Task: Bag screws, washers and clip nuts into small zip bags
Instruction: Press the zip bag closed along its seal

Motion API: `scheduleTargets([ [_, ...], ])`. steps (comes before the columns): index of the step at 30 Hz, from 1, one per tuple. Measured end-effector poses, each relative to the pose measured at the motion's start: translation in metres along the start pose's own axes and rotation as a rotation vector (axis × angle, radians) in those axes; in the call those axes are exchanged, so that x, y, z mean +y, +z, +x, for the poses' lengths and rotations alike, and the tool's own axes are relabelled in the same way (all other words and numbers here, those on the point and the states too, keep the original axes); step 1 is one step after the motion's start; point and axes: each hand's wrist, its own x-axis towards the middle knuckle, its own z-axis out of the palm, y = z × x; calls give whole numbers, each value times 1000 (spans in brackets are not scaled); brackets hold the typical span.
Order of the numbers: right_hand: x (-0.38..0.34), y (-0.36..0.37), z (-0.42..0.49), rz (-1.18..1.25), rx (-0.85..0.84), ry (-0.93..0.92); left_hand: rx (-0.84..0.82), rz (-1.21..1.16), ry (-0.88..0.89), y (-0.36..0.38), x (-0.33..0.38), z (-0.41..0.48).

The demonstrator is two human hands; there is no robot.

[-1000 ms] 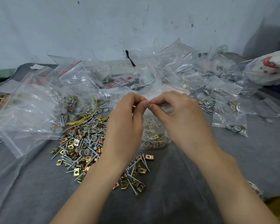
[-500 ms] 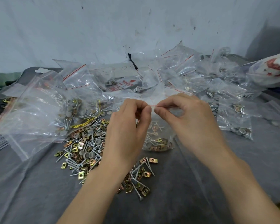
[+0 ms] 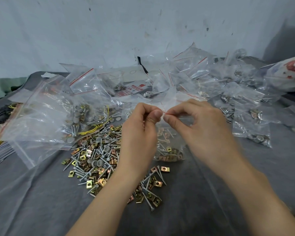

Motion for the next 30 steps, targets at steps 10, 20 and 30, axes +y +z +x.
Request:
scheduleTargets([
  [10, 1, -5, 0, -11, 27, -13, 128, 13, -73, -16, -7, 14],
  [20, 1, -4, 1, 12, 151, 8, 177, -3, -89, -20, -8, 18],
  [30, 30, -8, 7, 202, 112, 117, -53, 38, -11, -31, -7, 19],
])
